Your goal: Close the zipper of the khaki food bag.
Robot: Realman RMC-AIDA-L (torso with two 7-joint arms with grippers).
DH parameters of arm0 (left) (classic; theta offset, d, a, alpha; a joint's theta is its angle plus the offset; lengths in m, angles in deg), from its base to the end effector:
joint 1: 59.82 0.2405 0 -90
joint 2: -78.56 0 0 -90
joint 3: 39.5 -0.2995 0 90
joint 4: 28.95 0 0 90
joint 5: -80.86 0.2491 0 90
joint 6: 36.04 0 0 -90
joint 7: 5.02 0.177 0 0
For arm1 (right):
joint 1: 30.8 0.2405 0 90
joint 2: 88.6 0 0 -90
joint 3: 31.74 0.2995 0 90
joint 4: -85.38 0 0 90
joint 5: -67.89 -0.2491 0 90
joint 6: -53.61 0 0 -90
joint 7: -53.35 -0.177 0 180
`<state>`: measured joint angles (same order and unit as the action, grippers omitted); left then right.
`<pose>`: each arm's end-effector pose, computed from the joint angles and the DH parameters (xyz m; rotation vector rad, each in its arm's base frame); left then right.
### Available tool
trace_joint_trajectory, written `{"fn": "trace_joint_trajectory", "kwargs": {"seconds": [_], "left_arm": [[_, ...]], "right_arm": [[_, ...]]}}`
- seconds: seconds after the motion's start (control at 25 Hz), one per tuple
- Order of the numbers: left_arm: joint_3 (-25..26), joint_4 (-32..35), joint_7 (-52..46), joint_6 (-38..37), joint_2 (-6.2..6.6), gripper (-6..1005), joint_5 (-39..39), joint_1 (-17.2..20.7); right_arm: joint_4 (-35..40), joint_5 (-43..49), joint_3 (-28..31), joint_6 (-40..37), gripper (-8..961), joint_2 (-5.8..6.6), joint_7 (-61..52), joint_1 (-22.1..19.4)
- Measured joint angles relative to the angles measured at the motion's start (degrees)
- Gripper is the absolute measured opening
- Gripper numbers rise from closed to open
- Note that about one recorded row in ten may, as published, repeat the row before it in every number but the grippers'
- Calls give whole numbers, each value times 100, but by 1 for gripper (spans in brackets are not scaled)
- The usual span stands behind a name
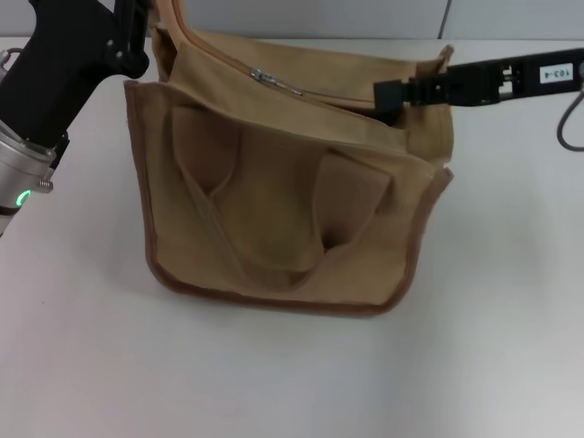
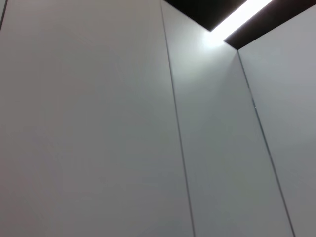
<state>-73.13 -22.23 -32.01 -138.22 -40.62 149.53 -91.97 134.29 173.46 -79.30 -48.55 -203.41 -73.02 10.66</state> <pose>-0.2674 0.3837 -0.0189 -1.8423 -0.0106 -1.3398 0.1734 0.4304 0.0092 2.6997 -1.0919 -0.7802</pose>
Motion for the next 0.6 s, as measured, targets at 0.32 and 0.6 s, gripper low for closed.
{"fn": "trace_joint_trajectory", "kwargs": {"seconds": [0.32,0.6], "left_arm": [[-100,-6,-88,-267,0,4,24,-43],[-144,23,-185,-336,0,4,25,-109]], "right_arm": [[-285,44,-45,224,94,3,295,455],[-305,259,-368,766,256,-16,731,688]]}}
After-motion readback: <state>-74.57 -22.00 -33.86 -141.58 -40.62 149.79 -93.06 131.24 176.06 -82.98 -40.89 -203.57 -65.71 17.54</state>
